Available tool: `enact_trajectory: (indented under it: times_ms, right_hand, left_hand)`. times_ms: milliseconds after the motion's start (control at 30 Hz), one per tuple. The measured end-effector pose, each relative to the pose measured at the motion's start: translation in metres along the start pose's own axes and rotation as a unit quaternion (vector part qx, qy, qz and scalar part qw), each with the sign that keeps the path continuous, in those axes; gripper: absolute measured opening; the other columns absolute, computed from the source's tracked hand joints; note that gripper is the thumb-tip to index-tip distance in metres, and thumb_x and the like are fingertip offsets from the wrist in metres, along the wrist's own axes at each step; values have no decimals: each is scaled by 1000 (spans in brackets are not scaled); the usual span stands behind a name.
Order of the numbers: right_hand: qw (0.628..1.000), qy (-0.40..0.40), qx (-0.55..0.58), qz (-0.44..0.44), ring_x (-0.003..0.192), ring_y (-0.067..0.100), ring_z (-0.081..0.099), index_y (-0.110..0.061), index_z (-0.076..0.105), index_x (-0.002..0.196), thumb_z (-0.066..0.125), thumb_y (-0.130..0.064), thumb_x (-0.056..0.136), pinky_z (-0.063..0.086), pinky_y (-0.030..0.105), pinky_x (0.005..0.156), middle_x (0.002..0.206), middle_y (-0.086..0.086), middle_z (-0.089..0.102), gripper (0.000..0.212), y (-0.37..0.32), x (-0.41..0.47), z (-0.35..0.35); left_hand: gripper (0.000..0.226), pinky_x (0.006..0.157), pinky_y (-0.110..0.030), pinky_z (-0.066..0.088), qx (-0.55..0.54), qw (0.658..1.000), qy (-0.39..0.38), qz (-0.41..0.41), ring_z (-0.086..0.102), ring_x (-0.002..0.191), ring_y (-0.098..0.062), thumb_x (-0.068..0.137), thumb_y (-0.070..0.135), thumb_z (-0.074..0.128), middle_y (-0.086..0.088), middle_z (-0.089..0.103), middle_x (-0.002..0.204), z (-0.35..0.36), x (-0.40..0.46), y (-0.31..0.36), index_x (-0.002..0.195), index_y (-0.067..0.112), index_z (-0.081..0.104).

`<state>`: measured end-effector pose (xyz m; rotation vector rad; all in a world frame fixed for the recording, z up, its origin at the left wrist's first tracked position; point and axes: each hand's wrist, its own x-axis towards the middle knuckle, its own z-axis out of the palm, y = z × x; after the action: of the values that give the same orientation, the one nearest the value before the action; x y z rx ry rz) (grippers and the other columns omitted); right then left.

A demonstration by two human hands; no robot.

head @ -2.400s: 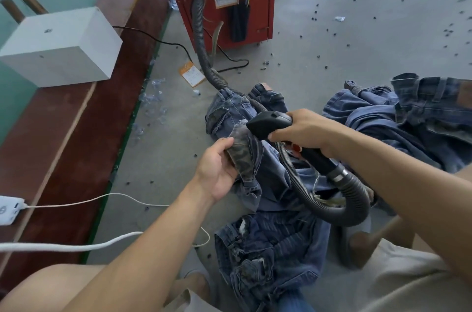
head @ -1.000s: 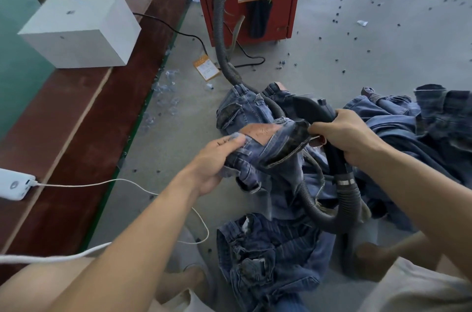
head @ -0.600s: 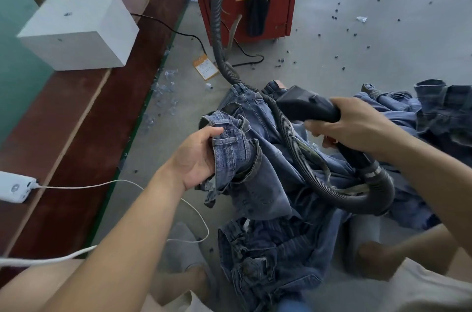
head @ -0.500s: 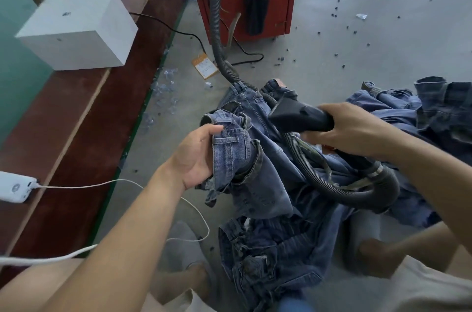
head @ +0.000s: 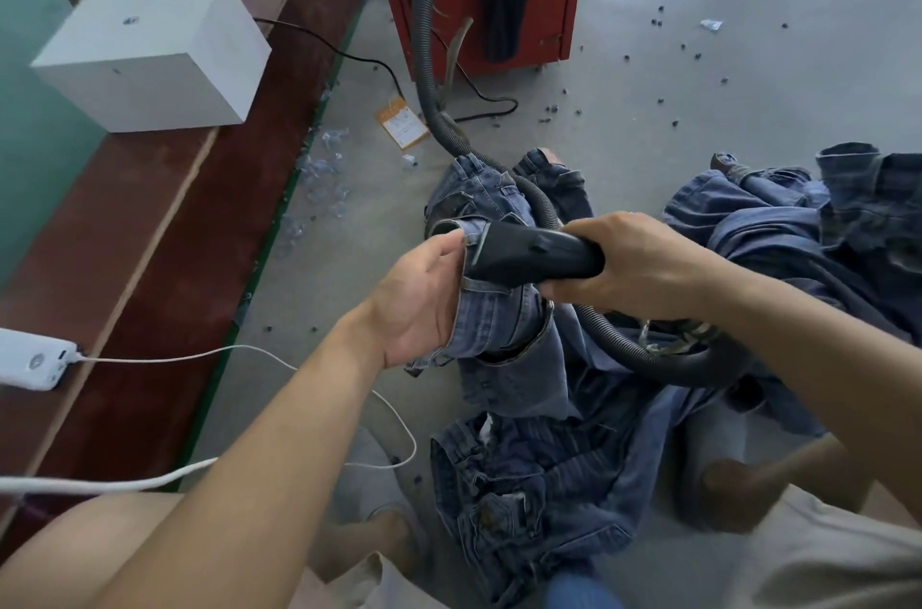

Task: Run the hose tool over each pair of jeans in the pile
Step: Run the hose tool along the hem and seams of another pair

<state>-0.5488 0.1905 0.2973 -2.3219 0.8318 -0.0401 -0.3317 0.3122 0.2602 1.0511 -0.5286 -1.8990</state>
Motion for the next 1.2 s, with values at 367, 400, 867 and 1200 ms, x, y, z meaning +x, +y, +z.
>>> enact_trajectory:
  times_ms: [367,400,867,1200]
  right_hand:
    - [996,-27,-85,23,59,3,61,-34,65,78,76,-52,77,42,22,55,62,-12,65,21,5,-6,-13]
    - [995,-38,-93,9,61,3,60,-34,64,77,76,-52,78,42,23,57,64,-11,64,22,2,-7,-7]
    - [996,-24,-55,68,59,2,62,-33,70,84,80,-50,77,43,23,53,66,-13,68,21,12,4,-9]
    - [997,-21,-19,67,52,1,61,-30,68,85,79,-45,80,44,21,51,68,-25,67,20,12,5,-18]
  left_hand:
    - [67,104,-47,51,-38,999,-11,5,54,136,-35,108,57,21,-17,51,153,0,-2,4,152,16,48]
    - [67,106,-48,50,-34,999,-10,3,52,138,-36,108,57,20,-17,51,153,1,-1,2,153,15,46]
    - [68,107,-48,49,-34,999,-18,-6,52,138,-36,107,60,20,-17,51,153,0,1,-1,153,17,47]
    - [67,104,-49,51,-60,998,8,25,54,136,-37,107,57,22,-17,54,150,-6,1,1,148,14,54]
